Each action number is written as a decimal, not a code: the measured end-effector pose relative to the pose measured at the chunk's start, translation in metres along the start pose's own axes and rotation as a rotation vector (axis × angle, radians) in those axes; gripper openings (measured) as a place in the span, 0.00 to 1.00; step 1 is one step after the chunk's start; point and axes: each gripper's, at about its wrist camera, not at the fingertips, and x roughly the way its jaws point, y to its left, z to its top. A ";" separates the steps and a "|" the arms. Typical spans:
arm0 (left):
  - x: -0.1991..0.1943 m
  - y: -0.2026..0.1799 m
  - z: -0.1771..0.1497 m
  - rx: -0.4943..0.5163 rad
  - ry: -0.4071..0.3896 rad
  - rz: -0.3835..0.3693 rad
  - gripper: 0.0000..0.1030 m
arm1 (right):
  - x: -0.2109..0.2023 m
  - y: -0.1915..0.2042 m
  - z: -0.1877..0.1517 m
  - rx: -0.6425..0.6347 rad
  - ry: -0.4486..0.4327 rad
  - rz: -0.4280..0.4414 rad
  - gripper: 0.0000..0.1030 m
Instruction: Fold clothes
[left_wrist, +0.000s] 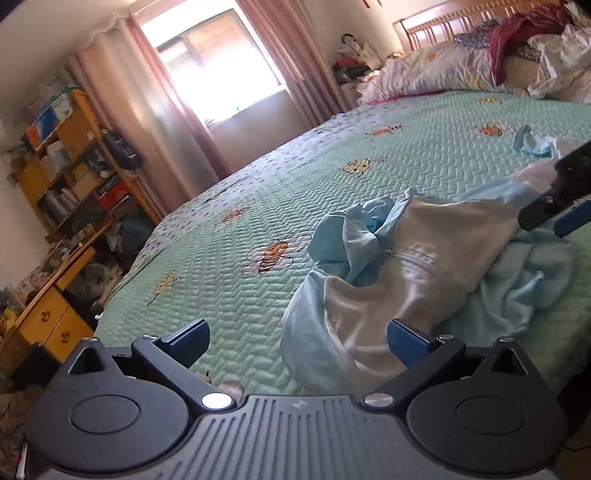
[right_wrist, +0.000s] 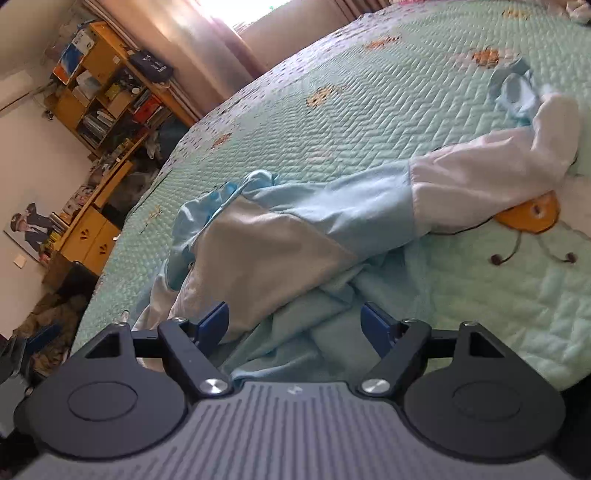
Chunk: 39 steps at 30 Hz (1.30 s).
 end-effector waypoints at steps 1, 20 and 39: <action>0.009 0.001 0.004 0.007 -0.002 -0.009 0.99 | 0.003 0.000 0.000 -0.006 0.001 -0.002 0.77; 0.135 0.013 0.031 -0.258 0.169 -0.311 0.10 | 0.016 -0.020 0.027 0.012 -0.037 -0.034 0.77; 0.060 0.048 0.004 -0.445 0.047 -0.298 0.08 | 0.043 0.052 0.076 -0.520 -0.045 0.104 0.84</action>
